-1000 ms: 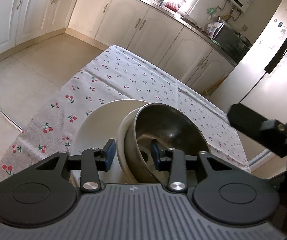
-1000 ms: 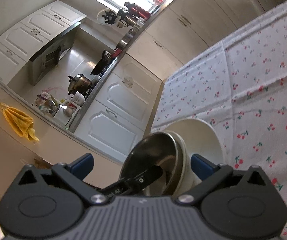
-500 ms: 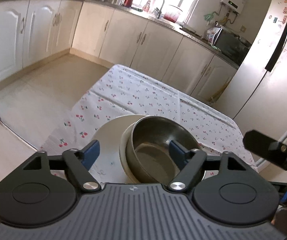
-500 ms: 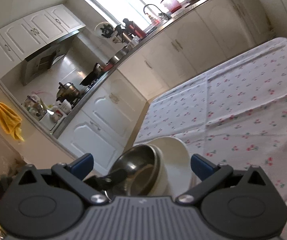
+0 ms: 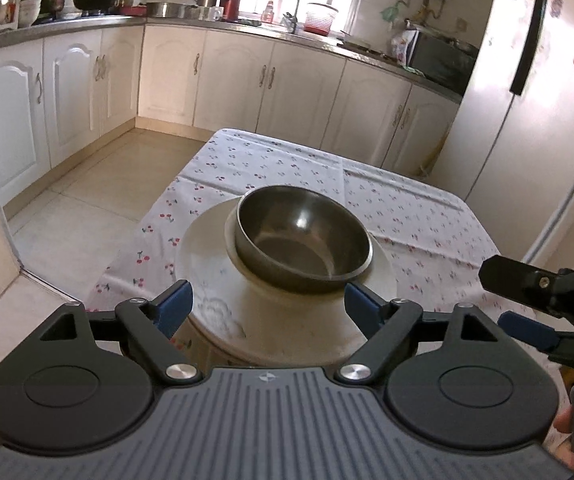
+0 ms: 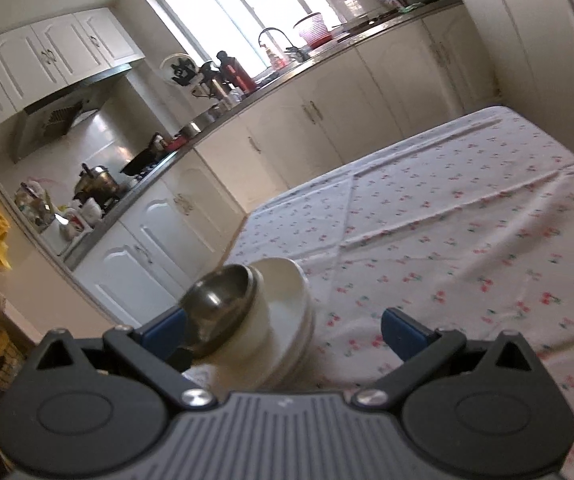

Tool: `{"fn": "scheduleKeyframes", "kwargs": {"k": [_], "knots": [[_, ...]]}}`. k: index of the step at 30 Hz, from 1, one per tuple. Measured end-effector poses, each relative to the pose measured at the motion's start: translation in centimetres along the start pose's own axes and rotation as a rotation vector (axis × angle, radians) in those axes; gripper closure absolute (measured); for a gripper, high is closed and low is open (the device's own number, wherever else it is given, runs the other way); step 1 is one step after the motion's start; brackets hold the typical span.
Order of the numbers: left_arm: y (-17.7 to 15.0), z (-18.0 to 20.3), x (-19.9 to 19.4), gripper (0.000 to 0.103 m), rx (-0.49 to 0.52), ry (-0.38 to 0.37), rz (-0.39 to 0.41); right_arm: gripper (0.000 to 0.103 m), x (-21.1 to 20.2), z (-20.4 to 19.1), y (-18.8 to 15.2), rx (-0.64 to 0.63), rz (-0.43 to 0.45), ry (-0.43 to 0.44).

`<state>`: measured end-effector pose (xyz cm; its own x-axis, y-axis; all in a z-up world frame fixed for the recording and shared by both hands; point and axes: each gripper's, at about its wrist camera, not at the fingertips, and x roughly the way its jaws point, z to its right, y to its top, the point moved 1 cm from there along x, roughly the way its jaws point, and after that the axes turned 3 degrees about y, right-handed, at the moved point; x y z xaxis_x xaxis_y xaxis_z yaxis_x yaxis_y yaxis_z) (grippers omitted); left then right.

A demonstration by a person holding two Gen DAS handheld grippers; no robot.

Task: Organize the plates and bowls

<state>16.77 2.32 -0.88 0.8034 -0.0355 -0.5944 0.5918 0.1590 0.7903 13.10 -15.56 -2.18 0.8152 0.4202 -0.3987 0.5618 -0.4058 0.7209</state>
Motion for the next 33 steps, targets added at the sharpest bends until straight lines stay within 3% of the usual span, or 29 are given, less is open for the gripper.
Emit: {"fn": "scheduleKeyframes", "kwargs": {"k": [14,33], "knots": [[-1.1,0.8,-1.2,0.0,0.088,0.008,0.007,0.001,-2.5,-0.3,-3.3,-0.078,-0.044,-0.119],[-2.0,1.3,-1.4,0.0,0.12,0.028,0.037,0.001,-4.5,-1.4,-4.5,-0.117,-0.029,-0.137]]}}
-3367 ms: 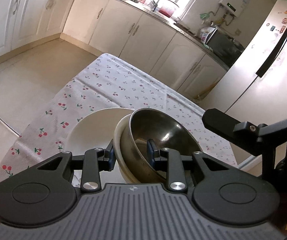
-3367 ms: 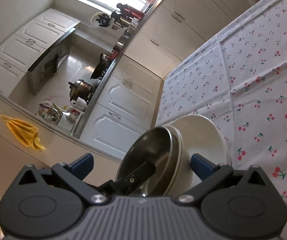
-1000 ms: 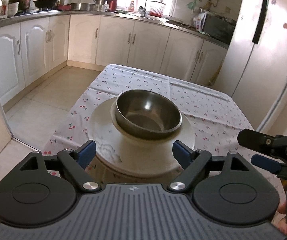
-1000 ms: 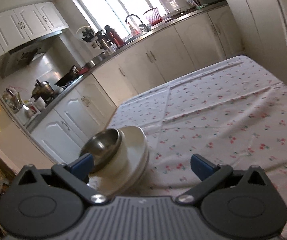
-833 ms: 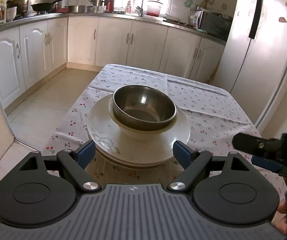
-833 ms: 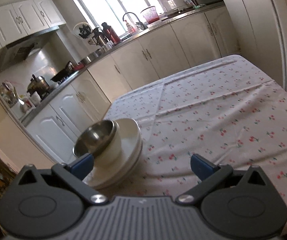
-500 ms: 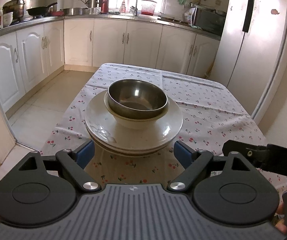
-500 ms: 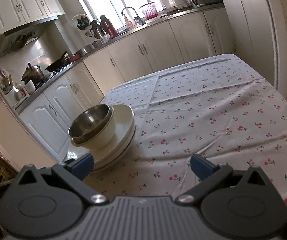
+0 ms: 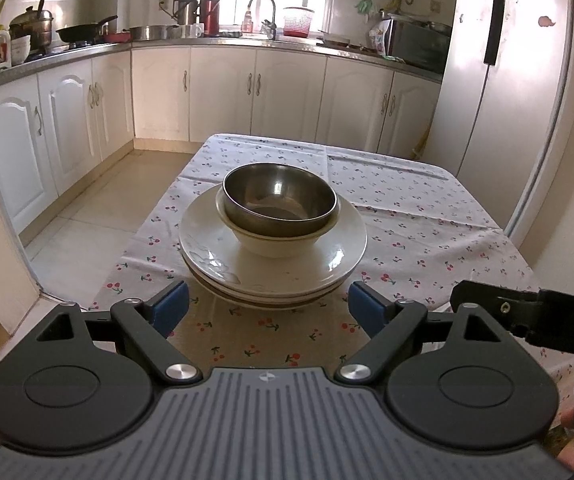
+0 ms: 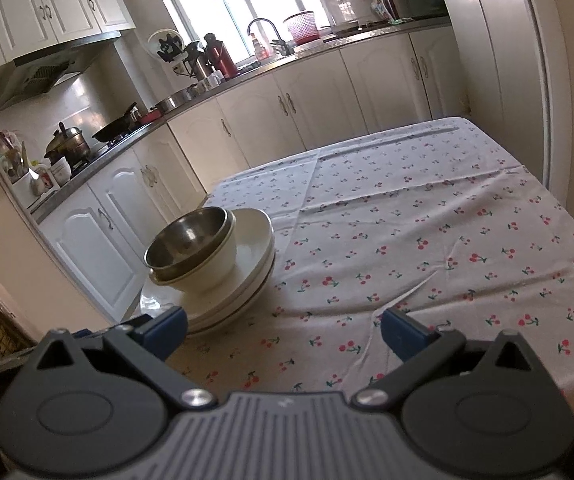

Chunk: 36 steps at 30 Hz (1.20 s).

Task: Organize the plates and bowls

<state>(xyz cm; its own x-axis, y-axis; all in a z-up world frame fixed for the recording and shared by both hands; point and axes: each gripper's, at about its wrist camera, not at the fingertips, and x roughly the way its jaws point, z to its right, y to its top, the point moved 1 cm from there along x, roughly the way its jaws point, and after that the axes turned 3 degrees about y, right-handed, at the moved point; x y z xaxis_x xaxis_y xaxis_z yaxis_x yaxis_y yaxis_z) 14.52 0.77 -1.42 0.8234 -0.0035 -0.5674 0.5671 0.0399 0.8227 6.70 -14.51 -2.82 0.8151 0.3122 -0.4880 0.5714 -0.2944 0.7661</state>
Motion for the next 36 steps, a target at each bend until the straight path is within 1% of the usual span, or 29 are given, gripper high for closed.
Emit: {"fn": "scheduleKeyframes", "kwargs": {"k": [12,36], "knots": [[-0.6,1.0,-0.5,0.0,0.016,0.013,0.004,0.001,-0.1,0.2,-0.1,0.009,-0.003,0.0],[-0.7,1.4,-0.8,0.0,0.023,0.037,0.008,0.001,0.4,0.7,-0.5,0.017,-0.028,-0.003]]}}
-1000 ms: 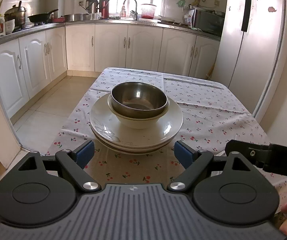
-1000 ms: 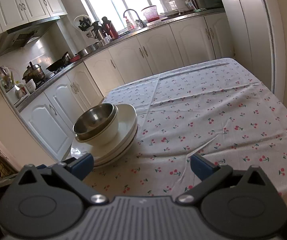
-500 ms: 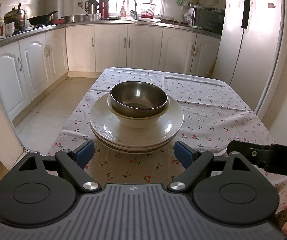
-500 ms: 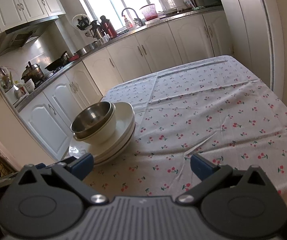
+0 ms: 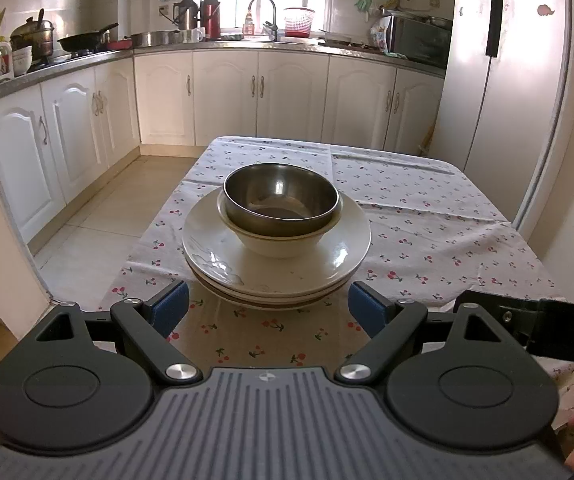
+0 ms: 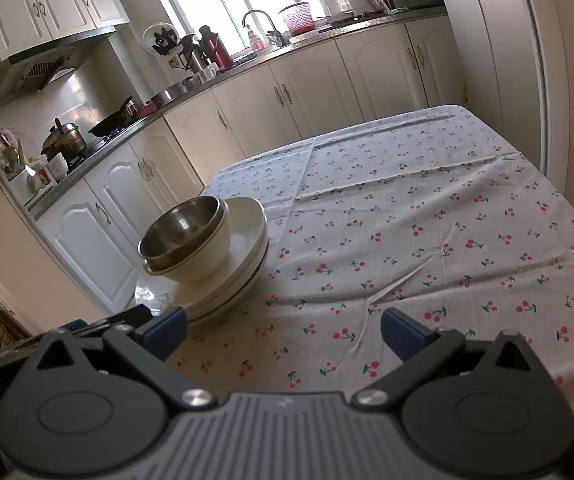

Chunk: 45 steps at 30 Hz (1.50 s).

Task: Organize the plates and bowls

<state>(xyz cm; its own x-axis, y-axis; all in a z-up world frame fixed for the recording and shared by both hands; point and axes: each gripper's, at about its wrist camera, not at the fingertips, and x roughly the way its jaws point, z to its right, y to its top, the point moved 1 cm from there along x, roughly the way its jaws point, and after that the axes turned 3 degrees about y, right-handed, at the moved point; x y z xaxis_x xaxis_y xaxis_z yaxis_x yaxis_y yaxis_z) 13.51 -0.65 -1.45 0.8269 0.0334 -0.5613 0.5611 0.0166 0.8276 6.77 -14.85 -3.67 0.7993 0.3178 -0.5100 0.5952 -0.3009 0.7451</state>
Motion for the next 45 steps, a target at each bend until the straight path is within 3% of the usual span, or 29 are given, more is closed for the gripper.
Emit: {"fn": "scheduleKeyframes", "kwargs": {"k": [45], "knots": [[0.1,0.8,0.7,0.0,-0.014,0.005,-0.025,0.001,0.1,1.7,-0.3,0.041,-0.012,-0.006]]}}
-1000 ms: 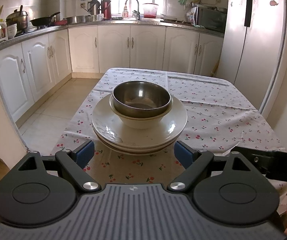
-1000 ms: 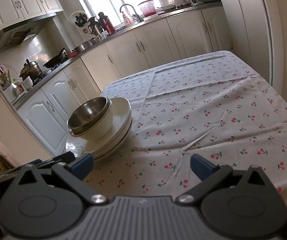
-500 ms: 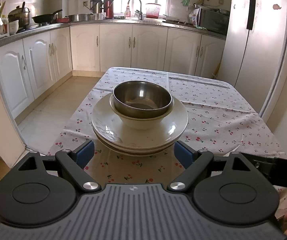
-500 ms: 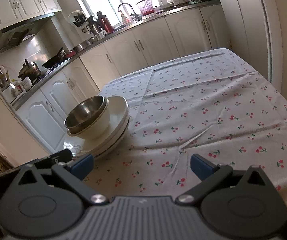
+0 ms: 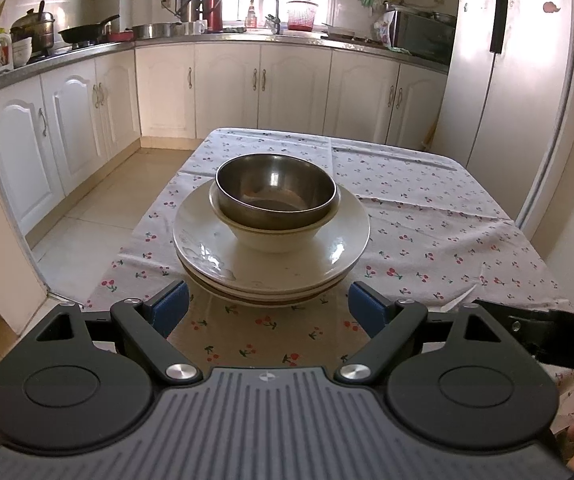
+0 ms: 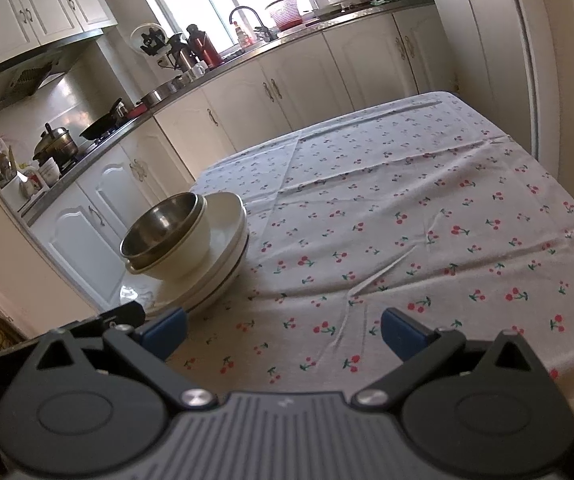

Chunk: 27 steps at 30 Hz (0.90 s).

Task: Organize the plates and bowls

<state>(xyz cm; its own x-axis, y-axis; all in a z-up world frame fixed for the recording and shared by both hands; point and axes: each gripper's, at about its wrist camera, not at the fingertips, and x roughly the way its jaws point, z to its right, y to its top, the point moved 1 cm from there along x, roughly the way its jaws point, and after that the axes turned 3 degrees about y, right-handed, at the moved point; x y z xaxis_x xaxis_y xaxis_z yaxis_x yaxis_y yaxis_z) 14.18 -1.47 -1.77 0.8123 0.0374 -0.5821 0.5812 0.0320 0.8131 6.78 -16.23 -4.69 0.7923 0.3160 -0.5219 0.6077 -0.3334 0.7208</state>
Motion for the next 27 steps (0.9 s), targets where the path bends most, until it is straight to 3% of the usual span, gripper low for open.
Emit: {"fn": "scheduleKeyframes", "kwargs": {"k": [27], "knots": [[0.1,0.8,-1.9,0.0,0.007,0.026,0.037,0.001,-2.2,-0.5,0.2,-0.096,0.08,-0.003]]}}
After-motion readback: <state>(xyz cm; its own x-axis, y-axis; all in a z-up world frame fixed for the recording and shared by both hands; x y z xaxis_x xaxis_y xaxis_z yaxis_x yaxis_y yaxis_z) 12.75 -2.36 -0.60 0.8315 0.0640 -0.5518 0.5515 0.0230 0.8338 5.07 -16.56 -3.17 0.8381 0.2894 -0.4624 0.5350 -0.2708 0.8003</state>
